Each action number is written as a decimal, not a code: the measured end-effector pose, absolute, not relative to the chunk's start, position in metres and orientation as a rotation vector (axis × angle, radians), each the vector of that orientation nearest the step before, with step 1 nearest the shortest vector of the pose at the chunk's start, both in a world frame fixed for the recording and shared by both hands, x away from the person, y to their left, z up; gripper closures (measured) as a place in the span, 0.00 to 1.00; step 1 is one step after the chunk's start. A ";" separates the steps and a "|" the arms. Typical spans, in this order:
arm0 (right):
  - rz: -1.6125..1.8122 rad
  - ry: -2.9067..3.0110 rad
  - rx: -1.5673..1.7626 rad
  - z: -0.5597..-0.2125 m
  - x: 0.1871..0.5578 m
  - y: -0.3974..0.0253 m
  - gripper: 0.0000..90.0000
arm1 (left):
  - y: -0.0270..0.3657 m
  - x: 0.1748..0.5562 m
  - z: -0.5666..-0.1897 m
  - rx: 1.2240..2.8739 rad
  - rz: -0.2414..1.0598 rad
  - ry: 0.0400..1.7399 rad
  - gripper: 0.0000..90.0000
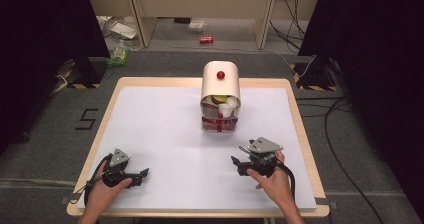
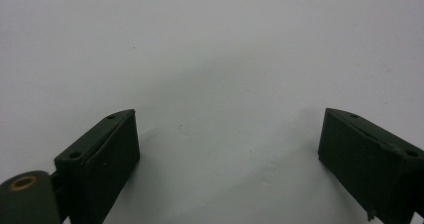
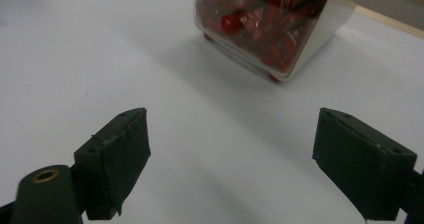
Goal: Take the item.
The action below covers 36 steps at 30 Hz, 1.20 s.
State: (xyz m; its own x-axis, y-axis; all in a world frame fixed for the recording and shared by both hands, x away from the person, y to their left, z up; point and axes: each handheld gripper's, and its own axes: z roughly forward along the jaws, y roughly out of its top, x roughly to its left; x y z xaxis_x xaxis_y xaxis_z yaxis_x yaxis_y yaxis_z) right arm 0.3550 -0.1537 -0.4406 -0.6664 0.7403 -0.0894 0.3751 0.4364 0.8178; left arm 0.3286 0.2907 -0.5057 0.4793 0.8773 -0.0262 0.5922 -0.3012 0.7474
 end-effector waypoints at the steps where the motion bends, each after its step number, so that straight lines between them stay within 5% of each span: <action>1: 1.122 2.255 0.942 -0.441 0.355 -0.154 0.17 | 0.291 0.329 -0.506 2.016 0.513 1.213 0.10; 36: 1.222 2.157 0.823 -0.373 0.402 -0.112 0.20 | 0.291 0.329 -0.506 2.016 0.511 1.212 0.10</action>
State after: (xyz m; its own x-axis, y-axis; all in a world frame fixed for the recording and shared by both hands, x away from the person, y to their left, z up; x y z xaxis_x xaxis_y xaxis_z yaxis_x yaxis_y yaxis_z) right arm 0.4019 -0.1118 -0.3735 -0.6784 0.7208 -0.1422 0.2487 0.4073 0.8788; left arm 0.3287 0.2908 -0.5057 0.4795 0.8771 -0.0274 0.5924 -0.3005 0.7475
